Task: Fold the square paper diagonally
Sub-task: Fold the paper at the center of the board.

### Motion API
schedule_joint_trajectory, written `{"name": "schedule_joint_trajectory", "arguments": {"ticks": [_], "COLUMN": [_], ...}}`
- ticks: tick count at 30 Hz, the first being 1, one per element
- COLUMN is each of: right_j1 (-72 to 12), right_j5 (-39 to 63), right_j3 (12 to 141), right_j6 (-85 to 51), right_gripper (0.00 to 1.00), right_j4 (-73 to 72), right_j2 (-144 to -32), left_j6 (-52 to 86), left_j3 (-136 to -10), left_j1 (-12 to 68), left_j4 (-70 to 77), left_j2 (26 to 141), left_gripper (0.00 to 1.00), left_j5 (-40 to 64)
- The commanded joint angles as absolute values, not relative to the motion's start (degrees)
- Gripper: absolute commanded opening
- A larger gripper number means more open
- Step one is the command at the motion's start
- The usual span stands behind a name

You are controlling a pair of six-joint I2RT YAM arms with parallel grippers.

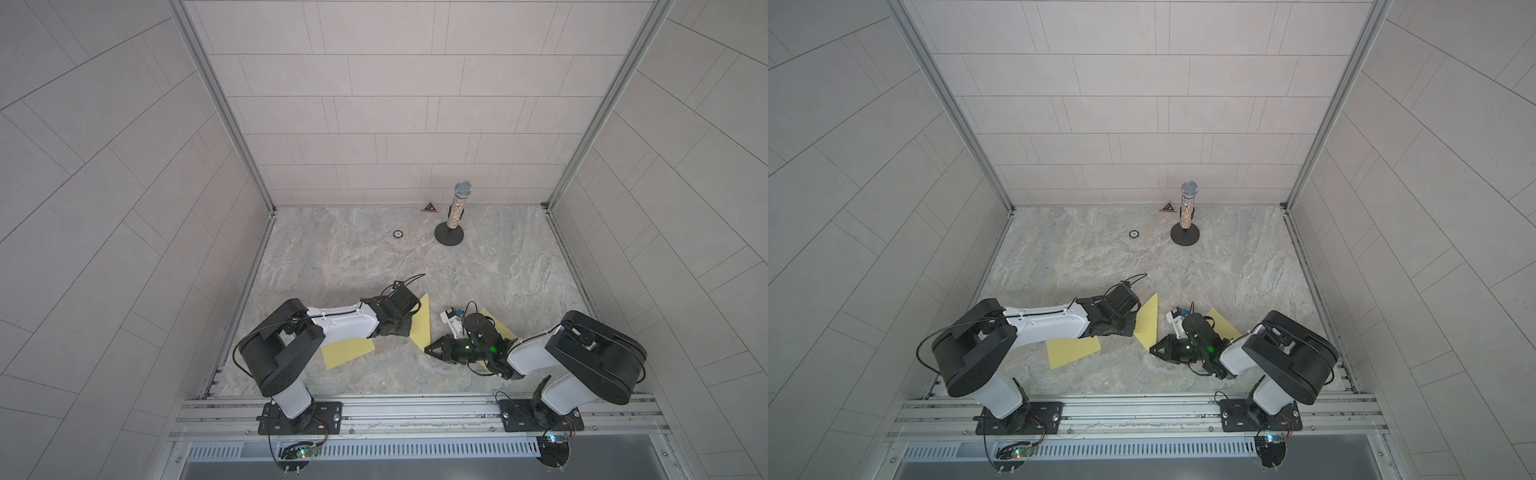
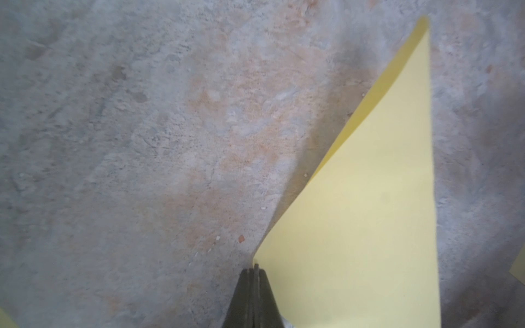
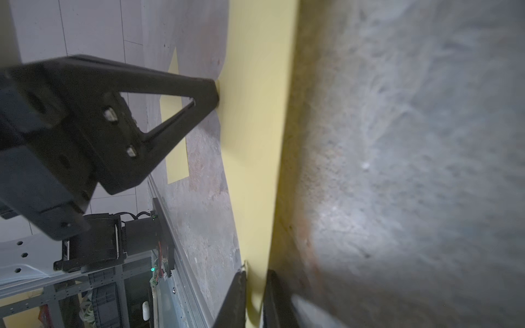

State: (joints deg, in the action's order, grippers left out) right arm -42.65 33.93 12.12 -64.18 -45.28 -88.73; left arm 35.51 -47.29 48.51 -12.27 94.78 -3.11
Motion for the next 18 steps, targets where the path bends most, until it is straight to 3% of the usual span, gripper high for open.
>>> {"name": "schedule_joint_trajectory", "arguments": {"ticks": [1,7,9,11,14,18], "right_j1": [-43.57,-44.29,-44.69,-45.15,-46.02,-46.58], "right_j5": [32.59,31.95,31.58,31.07,30.76,30.54], "right_j3": [10.73,8.81,8.19,8.03,8.5,9.14], "right_j6": [-65.44,-67.95,-68.29,-68.19,-67.74,-67.28], "right_gripper": [0.0,0.0,0.22,0.31,0.31,0.09], "right_j4": [-44.87,-50.19,-50.58,-49.64,-48.47,-47.6], "right_j2": [-90.71,-92.3,-91.9,-91.17,-90.34,-90.9], "left_j6": [35.31,35.24,35.24,35.24,35.23,35.24], "left_j3": [-45.31,-45.27,-45.35,-45.3,-45.24,-45.22], "left_j1": [48.6,48.6,48.65,48.65,48.69,48.69], "left_j4": [-16.81,-16.83,-16.82,-16.79,-16.71,-16.7], "left_j2": [95.1,95.12,95.14,95.18,95.13,95.18], "left_gripper": [0.0,0.0,0.0,0.0,0.0,0.0], "left_j5": [-4.44,-4.39,-4.42,-4.47,-4.54,-4.59]}}
